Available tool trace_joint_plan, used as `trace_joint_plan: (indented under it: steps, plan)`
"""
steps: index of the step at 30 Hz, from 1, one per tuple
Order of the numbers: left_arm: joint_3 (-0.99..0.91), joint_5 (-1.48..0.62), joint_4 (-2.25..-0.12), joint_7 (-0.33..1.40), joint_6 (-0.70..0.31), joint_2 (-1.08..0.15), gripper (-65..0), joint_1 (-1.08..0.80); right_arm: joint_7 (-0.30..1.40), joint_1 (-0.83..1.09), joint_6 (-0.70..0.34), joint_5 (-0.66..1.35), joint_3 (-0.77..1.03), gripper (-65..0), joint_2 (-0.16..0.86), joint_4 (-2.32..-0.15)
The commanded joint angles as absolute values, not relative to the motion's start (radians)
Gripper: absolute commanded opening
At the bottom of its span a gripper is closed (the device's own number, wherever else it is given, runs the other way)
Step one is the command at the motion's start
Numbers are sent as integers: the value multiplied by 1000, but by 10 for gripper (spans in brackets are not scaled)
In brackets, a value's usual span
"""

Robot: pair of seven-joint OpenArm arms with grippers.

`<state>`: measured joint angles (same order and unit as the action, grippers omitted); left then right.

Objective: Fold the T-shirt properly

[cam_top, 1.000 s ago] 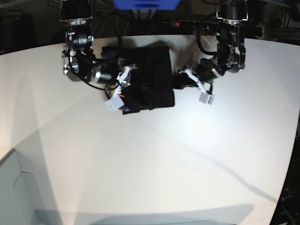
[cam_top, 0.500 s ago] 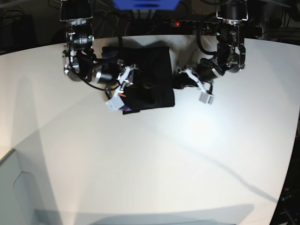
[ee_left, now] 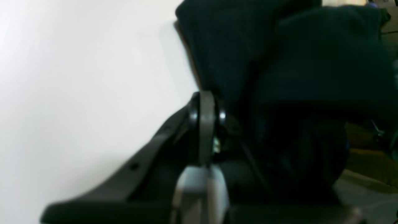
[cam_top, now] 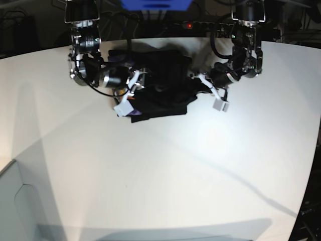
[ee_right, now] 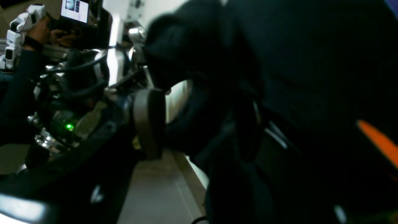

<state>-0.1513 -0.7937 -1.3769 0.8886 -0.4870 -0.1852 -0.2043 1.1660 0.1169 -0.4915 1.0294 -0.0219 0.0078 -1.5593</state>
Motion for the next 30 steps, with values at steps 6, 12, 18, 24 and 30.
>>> trace_joint_plan:
  steps: [6,12,18,24,30]
  plan:
    - [-147,-684,-1359,1001,-432,-196,-648,-234,1173,108,-489,1059,-21,-287,8,-1598]
    - [-148,-685,-1377,998,-432,-197,-648,-236,1175,113,-489,1059,-21,-287,8,-1673]
    - [-150,-685,-1538,1001,-432,-199,-648,-265,1173,133,-489,1059,-25,-287,7,-1859]
    - [-193,-684,-1745,998,-432,-231,-649,-317,1173,131,-489,1059,-28,-289,22,-1933]
    - [-381,-684,-1942,1003,-432,-223,-649,-392,1171,127,-489,1058,-28,-385,54,-1931]
